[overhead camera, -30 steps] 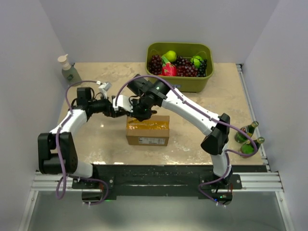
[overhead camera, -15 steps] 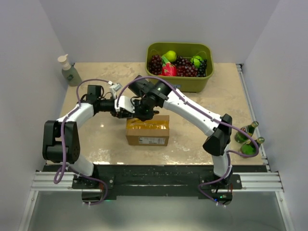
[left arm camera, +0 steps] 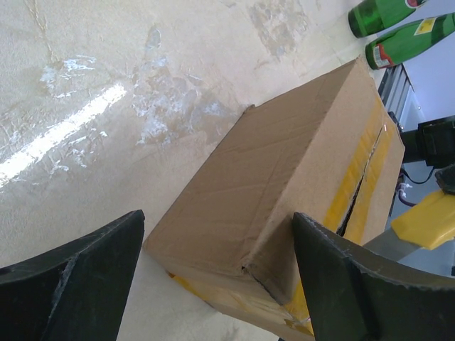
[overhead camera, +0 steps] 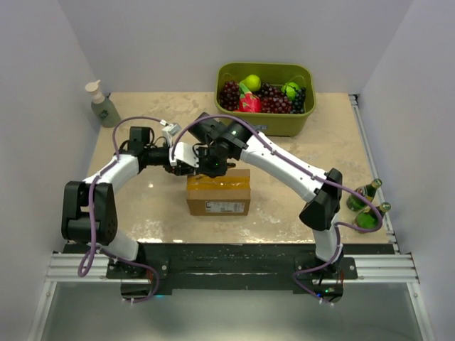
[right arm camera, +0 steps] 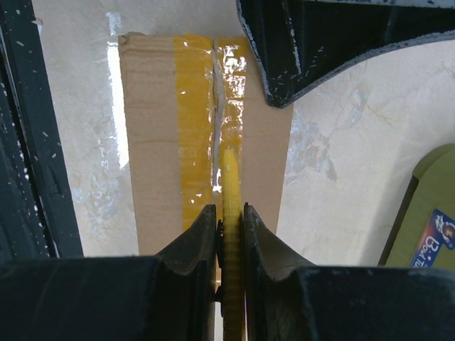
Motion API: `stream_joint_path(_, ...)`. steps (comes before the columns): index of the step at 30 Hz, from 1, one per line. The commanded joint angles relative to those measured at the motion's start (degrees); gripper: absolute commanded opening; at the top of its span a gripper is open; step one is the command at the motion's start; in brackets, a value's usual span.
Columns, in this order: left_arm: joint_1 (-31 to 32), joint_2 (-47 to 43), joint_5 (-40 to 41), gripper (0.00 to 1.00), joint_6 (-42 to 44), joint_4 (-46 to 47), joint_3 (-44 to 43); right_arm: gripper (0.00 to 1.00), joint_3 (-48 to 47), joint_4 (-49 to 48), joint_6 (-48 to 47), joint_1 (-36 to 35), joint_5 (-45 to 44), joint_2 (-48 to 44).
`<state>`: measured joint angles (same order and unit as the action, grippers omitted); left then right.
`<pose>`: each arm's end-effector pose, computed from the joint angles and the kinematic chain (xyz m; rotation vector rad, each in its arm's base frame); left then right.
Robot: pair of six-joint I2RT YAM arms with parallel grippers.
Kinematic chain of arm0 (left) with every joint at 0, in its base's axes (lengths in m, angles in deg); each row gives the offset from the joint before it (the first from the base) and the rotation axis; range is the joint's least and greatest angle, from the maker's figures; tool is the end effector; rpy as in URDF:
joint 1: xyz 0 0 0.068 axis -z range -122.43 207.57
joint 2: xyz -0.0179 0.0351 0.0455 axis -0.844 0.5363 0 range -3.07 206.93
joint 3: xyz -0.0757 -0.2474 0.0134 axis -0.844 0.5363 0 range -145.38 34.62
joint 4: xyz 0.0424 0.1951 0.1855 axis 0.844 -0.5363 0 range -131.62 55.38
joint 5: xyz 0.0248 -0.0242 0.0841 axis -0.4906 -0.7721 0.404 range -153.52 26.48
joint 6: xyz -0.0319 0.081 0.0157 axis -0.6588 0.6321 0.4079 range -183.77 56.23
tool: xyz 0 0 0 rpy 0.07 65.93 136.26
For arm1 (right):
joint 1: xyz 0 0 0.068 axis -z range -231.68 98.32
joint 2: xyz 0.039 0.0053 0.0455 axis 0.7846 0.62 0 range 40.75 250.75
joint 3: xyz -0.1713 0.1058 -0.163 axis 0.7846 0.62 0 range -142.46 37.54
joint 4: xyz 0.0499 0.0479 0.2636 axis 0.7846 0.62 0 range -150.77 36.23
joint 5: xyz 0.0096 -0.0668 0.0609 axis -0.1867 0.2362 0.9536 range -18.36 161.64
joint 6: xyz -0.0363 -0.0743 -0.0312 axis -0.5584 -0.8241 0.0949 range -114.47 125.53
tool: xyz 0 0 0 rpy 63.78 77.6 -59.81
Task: Unpack the express box
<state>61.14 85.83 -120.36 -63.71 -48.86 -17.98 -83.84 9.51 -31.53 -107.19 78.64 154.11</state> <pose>0.3273 -0.0863 0.1692 0.5003 2.2016 -1.2232 0.2388 0.3645 0.3035 -1.9579 1.8166 0.2670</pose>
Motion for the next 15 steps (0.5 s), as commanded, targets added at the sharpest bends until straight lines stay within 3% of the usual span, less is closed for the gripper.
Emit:
stream_joint_path(1,0.82,0.39,5.86,0.88,2.84,-1.84,1.62,0.0,-1.49,1.17,-0.21,-1.09,0.46,1.16)
stream_joint_path(13,0.82,0.48,6.39,0.88,2.84,-1.32,2.06,0.0,-1.4,1.52,-0.91,-1.71,-1.2,3.62)
stream_joint_path(15,0.73,0.66,6.74,0.88,3.02,-1.58,1.8,0.0,-3.66,5.02,-1.87,-1.71,-0.94,4.84)
